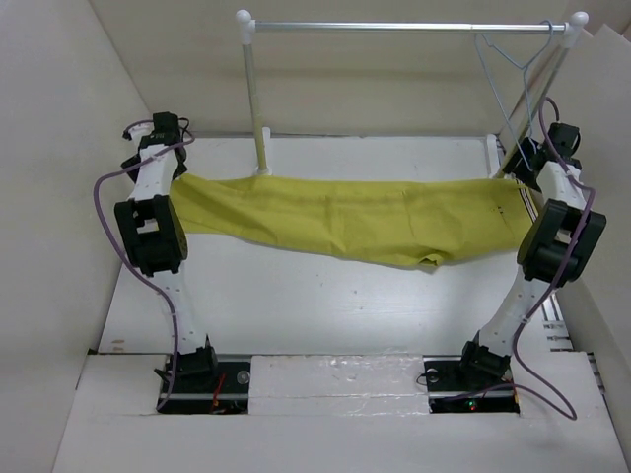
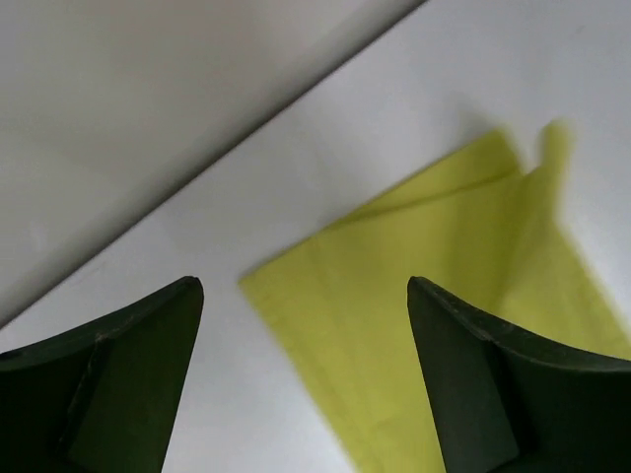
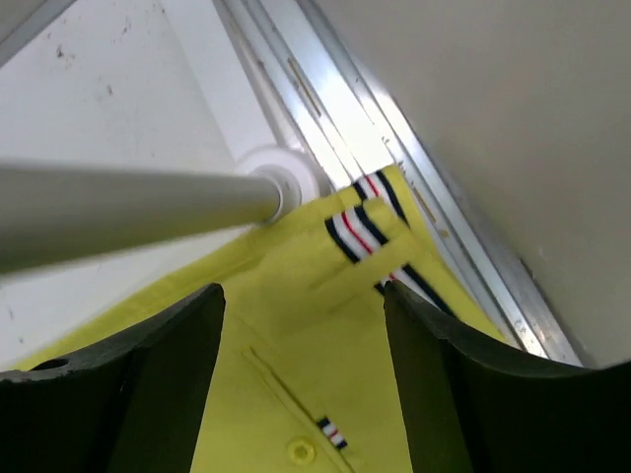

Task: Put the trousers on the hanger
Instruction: Fold the trousers at the center of the board.

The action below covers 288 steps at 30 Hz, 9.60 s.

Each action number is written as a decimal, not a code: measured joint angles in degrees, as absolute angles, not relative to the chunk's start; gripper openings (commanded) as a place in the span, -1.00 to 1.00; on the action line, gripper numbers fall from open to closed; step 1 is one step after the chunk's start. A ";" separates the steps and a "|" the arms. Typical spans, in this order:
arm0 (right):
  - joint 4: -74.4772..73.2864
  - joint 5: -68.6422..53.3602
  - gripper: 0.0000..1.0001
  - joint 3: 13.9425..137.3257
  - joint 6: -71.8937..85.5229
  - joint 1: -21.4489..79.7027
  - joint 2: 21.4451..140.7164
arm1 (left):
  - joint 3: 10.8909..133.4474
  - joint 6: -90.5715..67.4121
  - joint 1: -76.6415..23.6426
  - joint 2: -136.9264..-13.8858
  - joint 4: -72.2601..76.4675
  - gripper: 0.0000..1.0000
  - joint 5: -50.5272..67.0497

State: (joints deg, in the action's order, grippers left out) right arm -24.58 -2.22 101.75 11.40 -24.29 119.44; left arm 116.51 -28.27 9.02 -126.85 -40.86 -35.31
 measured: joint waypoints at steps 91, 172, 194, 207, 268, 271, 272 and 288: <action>-16.19 -24.34 0.34 48.95 12.29 -23.97 64.64 | 72.75 -42.54 15.97 -109.82 -18.04 -0.78 -13.08; -15.00 -31.79 0.37 56.60 -5.80 28.12 93.78 | 58.59 -37.43 18.81 -92.79 -28.75 -1.00 -27.70; -19.66 -27.75 -0.89 43.81 4.25 -5.80 63.29 | 80.01 -35.18 -21.10 -93.34 -23.24 -1.00 -20.58; -14.26 -23.64 0.70 29.43 17.65 -39.94 55.44 | 77.87 -30.87 -45.82 -107.44 -16.95 -1.00 -11.81; -35.68 -1.93 -1.00 80.38 5.74 -2.31 50.54 | 72.38 -35.18 -52.71 -105.75 -14.92 -1.00 -1.78; -37.71 -3.42 -1.00 79.44 4.01 -2.72 50.72 | 71.75 -36.12 -53.30 -104.62 -13.08 -1.00 1.61; -38.24 -3.88 -1.00 79.22 3.55 -3.09 50.74 | 71.72 -36.32 -53.43 -104.53 -12.99 -1.00 2.55; -32.29 -9.58 -1.00 82.21 3.36 16.88 62.67 | 73.47 -41.87 -62.65 -112.84 -10.72 -1.00 7.81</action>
State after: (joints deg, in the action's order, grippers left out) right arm -32.29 -9.58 82.21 3.36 16.88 62.67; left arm 73.47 -41.87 -62.65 -112.84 -10.72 7.81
